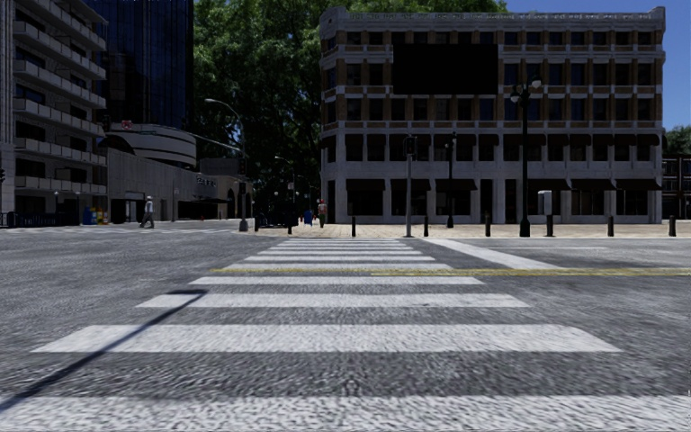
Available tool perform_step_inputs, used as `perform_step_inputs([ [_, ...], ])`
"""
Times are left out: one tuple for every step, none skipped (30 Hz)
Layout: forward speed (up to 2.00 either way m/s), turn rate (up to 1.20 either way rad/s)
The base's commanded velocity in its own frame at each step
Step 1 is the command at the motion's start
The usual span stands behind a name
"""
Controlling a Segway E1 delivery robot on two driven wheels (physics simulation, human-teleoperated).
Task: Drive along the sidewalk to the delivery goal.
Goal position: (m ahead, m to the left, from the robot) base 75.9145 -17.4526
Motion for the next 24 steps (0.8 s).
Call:
perform_step_inputs([
  [2.0,0.0],
  [2.0,0.0],
  [2.0,0.0],
  [2.0,0.0],
  [2.0,0.0],
  [2.0,0.0],
  [2.0,0.02],
  [2.0,0.06],
  [2.0,0.09],
  [2.0,0.09],
  [2.0,0.11],
  [2.0,0.12],
  [2.0,0.13],
  [2.0,0.13],
  [2.0,0.15],
  [2.0,0.18],
  [2.0,0.18],
  [2.0,0.19],
  [2.0,0.2],
  [2.0,0.23],
  [2.0,0.23],
  [2.0,0.27],
  [2.0,0.3],
  [2.0,0.3],
])
